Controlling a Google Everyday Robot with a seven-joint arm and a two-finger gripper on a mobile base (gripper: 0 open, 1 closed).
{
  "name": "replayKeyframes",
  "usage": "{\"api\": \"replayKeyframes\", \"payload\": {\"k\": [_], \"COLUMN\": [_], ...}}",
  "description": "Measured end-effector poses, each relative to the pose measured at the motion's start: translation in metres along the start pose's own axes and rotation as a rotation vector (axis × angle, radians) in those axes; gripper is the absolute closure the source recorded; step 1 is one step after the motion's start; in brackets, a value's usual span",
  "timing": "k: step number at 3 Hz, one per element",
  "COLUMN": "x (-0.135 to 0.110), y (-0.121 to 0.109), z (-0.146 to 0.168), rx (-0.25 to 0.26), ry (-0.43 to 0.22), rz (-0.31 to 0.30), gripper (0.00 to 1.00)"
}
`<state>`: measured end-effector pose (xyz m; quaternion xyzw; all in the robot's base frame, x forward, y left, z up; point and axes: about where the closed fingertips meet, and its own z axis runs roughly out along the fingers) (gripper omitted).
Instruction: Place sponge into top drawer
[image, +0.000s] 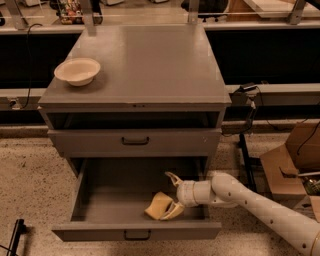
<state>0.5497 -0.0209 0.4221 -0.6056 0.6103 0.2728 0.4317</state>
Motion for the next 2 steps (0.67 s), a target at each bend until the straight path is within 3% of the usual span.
{"api": "replayKeyframes", "payload": {"k": [1, 2], "x": [-0.0199, -0.0295], "y": [-0.0001, -0.0015], "z": [-0.0127, -0.0227], "rx": [0.035, 0.074], "ry": [-0.019, 0.006], "rz": [0.014, 0.033], "gripper": [0.00, 0.00]}}
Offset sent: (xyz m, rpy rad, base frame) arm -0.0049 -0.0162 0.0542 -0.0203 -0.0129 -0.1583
